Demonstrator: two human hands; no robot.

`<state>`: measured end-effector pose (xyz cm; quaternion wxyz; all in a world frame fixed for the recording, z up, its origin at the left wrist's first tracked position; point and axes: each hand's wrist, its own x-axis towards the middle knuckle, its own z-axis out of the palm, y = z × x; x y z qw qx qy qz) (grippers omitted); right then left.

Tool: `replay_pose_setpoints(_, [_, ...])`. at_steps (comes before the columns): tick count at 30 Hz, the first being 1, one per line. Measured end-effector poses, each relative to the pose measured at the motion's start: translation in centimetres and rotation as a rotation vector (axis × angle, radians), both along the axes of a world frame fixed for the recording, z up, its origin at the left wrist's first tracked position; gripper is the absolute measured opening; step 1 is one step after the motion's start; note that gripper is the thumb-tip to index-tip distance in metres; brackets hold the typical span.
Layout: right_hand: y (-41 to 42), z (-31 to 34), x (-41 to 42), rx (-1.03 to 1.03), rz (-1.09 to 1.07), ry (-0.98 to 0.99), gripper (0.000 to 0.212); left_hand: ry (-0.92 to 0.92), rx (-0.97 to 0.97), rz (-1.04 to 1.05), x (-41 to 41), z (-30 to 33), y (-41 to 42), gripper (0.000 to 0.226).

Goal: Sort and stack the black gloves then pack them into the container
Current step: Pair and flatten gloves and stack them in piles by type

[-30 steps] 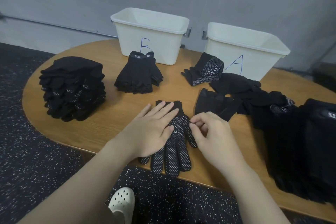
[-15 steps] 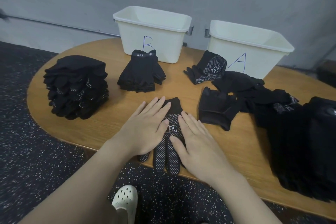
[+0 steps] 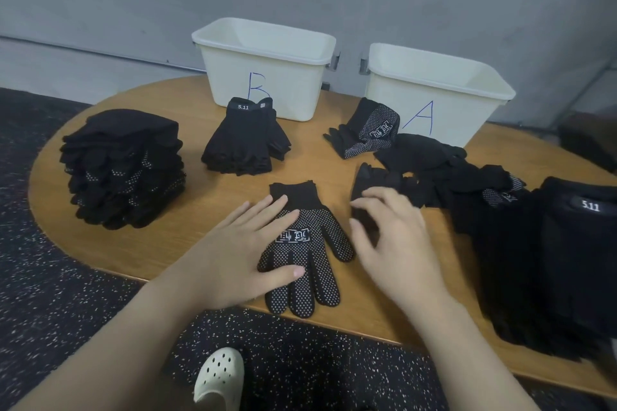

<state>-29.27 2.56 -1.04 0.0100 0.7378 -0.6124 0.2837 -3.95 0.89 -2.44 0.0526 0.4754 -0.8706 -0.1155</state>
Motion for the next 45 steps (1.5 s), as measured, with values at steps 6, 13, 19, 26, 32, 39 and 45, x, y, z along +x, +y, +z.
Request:
replay_pose_setpoints(6, [-1.5, 0.5, -3.7, 0.180, -0.131, -0.021, 0.047, 0.077, 0.028, 0.009, 0.2, 0.3, -0.8, 0.094])
replay_pose_setpoints(13, [-1.7, 0.3, -3.9, 0.266, -0.083, 0.011, 0.037, 0.197, -0.022, 0.004, -1.3, 1.0, -1.5, 0.088])
replay_pose_setpoints(19, [-3.2, 0.1, -2.3, -0.045, -0.018, -0.165, 0.012, 0.268, -0.071, -0.012, -3.6, 1.3, -1.7, 0.067])
replay_pose_setpoints(26, [-3.3, 1.4, 0.0, -0.087, -0.004, -0.395, 0.016, 0.254, -0.051, -0.052, -5.6, 1.0, -1.5, 0.070])
replay_pose_setpoints(32, [-4.1, 1.6, 1.9, -0.032, 0.013, -0.448, 0.021, 0.186, -0.031, -0.072, -4.7, 0.6, -1.7, 0.077])
replay_pose_setpoints(39, [-4.8, 1.5, 3.5, 0.019, 0.031, -0.504, 0.021, 0.188, 0.004, -0.045, -0.4, 1.1, -1.4, 0.075])
replay_pose_setpoints(45, [-3.6, 1.8, 3.4, 0.093, 0.098, -0.478, 0.016, 0.198, 0.019, -0.001, 3.2, 1.2, -0.5, 0.074])
